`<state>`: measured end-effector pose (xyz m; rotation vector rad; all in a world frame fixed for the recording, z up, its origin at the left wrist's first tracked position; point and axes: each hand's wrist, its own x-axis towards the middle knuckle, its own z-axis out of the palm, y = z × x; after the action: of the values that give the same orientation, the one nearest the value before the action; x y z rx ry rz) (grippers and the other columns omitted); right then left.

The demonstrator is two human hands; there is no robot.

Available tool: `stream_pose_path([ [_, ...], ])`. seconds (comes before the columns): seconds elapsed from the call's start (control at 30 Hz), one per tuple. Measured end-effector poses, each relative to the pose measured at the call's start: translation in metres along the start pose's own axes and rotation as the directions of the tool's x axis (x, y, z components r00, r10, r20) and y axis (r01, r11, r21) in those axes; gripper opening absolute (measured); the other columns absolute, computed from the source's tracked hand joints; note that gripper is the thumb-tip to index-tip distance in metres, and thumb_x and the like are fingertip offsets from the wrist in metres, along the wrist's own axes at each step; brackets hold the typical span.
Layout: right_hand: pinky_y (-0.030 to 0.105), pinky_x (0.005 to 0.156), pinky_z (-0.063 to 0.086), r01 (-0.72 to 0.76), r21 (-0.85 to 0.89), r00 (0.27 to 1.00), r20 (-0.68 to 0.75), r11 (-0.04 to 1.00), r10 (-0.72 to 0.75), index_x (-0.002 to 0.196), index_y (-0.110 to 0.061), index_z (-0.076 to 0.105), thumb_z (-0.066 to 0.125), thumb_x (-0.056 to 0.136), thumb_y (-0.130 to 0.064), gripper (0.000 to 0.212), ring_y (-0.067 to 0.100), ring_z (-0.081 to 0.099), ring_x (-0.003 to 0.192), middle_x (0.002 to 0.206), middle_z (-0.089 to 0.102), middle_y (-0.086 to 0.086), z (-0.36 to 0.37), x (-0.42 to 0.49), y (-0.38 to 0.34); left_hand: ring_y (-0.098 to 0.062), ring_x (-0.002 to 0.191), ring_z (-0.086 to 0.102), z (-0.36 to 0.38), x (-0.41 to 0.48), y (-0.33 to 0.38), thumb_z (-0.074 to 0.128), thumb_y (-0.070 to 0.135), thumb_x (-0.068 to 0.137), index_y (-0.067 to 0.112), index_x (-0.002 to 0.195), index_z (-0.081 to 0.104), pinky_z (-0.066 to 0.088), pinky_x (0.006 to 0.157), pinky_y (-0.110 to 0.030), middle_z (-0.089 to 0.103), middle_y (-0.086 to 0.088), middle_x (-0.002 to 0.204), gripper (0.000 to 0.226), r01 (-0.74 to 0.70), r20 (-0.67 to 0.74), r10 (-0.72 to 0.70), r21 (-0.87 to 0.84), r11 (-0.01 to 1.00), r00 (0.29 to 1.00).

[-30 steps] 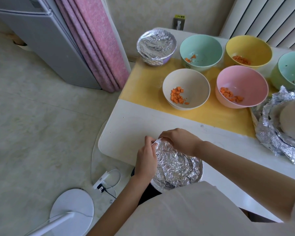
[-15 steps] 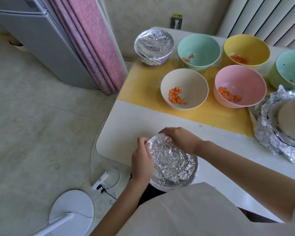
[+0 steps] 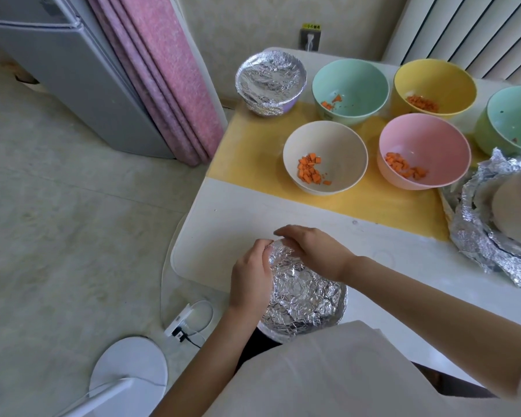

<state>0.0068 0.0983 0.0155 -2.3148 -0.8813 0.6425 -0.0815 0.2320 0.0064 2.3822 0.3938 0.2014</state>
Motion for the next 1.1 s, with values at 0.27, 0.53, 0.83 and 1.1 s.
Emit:
stream_pose_path([
  [0.27,0.026,0.070,0.034,-0.198,0.134,0.978,-0.044,0.971,0.206,0.110,-0.007,0.059,0.036,0.101,-0.030,0.034,0.029,0.059,0.093,0.098,0.067,0.011,0.000,-0.017,0.005,-0.017,0.066,0.049,0.000,-0.006,-0.010,0.051,0.004,0.094,0.003,0.097,0.064,0.029,0.061,-0.017,0.063,-0.008,0.081,0.013,0.118,-0.089,-0.125,-0.084,0.989,0.988],
  [0.53,0.020,0.072,0.035,-0.160,0.236,0.983,-0.050,0.958,0.177,0.113,-0.011,0.062,0.041,0.099,-0.030,0.031,0.016,0.057,0.086,0.097,0.066,-0.001,-0.010,-0.016,-0.003,-0.016,0.086,0.050,-0.003,-0.008,-0.007,0.052,-0.001,0.090,0.003,0.104,0.064,0.042,0.079,-0.023,0.049,-0.008,0.094,0.019,-0.047,-0.189,0.048,0.014,0.999,0.981],
  [0.83,0.005,0.077,0.036,-0.105,0.291,0.982,-0.123,0.951,0.146,0.120,-0.013,0.062,0.050,0.097,-0.023,0.028,0.008,0.058,0.095,0.107,0.067,-0.004,-0.014,-0.016,-0.011,-0.026,0.076,0.051,-0.009,-0.004,-0.002,0.060,-0.019,0.070,0.015,0.110,0.060,0.049,0.065,-0.040,0.044,-0.004,0.091,0.052,-0.192,-0.156,0.223,0.188,0.963,0.962],
  [1.1,0.015,0.081,0.038,0.014,0.124,0.988,-0.153,0.992,0.005,0.118,-0.008,0.063,0.048,0.097,-0.018,0.028,0.021,0.062,0.098,0.110,0.068,0.005,-0.016,-0.018,-0.010,-0.025,0.074,0.049,-0.010,-0.003,0.001,0.059,-0.020,0.070,0.015,0.109,0.060,0.046,0.067,-0.039,0.040,-0.002,0.089,0.053,-0.221,-0.136,0.242,0.151,0.964,0.961],
])
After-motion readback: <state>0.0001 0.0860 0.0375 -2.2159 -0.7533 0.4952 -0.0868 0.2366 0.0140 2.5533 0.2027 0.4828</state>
